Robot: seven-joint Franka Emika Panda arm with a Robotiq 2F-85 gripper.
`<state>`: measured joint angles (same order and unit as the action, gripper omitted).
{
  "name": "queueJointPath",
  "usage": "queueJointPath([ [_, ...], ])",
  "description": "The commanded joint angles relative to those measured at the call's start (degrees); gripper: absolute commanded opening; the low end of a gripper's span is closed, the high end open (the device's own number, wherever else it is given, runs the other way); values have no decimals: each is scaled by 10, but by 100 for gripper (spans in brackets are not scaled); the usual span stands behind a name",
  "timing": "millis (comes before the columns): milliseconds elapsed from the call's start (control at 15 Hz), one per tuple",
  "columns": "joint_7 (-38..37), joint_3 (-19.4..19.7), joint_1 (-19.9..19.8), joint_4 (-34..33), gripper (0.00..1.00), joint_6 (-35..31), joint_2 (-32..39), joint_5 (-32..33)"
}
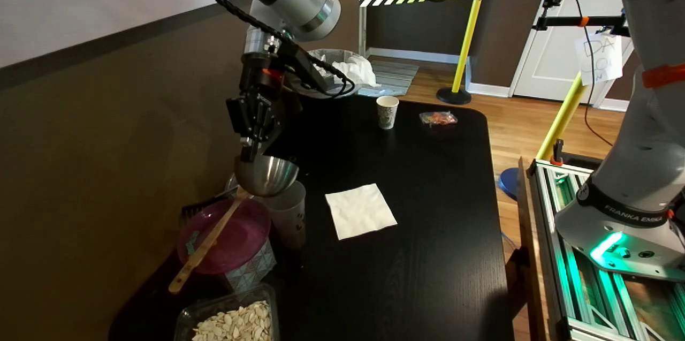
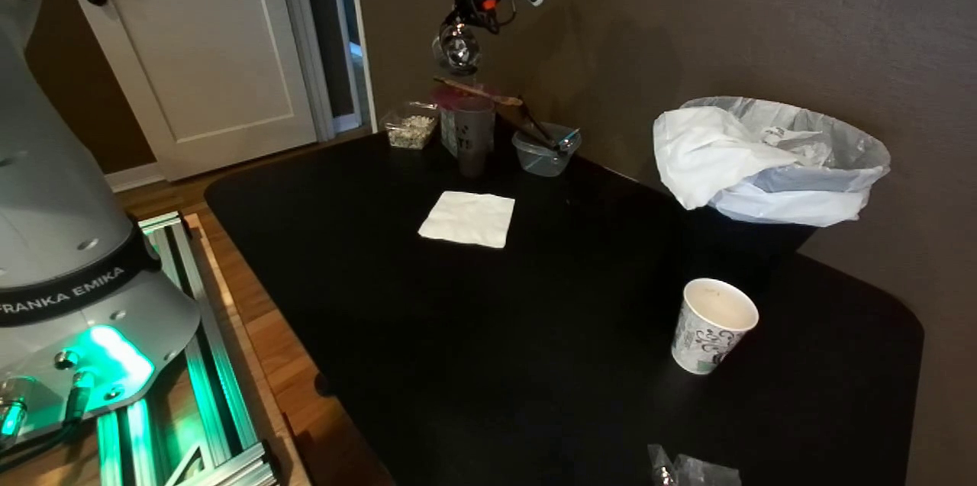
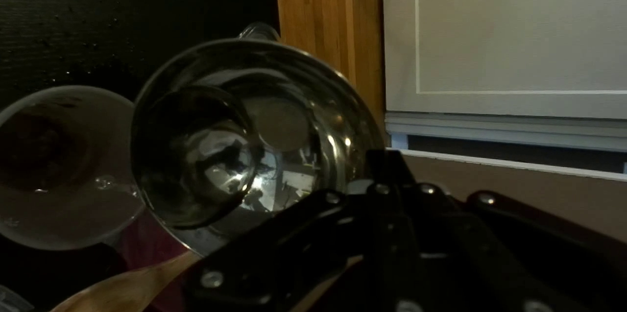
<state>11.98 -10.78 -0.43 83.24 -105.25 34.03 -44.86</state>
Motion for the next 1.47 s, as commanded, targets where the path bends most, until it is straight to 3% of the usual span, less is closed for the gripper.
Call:
queueJointPath([
  [0,-7,1,-12,-38,1,52,27,-28],
  [1400,-67,18,-44,-137,1,203,120,-153],
])
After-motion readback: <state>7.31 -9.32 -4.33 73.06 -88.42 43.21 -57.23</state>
